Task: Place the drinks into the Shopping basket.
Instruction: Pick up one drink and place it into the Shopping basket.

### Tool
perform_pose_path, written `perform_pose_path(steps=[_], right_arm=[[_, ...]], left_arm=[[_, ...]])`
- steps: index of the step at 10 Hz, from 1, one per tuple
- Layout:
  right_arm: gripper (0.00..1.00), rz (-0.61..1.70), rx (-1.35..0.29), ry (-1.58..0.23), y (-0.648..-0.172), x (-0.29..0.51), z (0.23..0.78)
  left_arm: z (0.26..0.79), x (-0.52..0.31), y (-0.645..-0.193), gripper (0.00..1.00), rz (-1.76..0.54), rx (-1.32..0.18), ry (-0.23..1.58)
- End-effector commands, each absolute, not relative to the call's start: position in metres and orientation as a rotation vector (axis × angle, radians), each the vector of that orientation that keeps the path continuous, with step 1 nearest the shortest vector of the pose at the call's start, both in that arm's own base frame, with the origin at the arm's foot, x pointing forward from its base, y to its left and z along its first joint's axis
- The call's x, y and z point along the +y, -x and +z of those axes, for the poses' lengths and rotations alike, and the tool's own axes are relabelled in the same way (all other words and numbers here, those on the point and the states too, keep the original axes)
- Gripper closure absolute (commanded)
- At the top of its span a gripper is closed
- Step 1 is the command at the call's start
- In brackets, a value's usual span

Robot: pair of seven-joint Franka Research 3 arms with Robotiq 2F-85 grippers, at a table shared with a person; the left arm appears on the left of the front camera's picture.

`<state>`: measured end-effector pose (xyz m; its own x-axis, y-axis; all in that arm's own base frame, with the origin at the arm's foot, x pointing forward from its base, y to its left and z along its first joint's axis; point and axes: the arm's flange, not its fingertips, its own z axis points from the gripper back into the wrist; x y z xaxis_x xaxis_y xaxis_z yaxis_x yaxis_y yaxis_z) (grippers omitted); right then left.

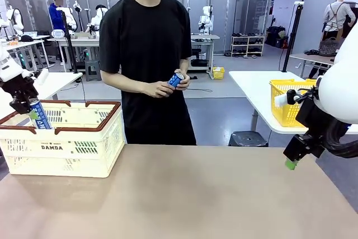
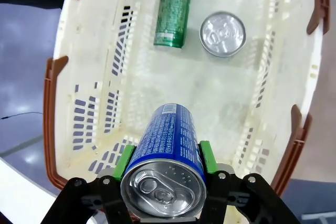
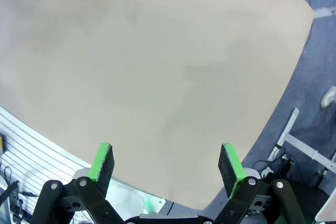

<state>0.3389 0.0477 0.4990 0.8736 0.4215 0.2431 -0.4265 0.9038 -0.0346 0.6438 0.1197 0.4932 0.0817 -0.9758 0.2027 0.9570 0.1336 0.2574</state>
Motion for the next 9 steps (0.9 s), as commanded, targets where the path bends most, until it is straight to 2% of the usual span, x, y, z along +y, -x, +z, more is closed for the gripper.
perform_pose_path(steps=[1, 9], right_arm=[[0.0, 0.446, -0.248, -0.028, -0.337, 0.047, 0.497], [0.0, 0.446, -0.248, -0.028, -0.337, 0.047, 0.497]], left_arm=[[0.491, 0.12, -0.653, 0.42, -1.497, -0.358, -0.022], [0.429, 0.127, -0.687, 0.42, -1.531, -0.275, 0.13]])
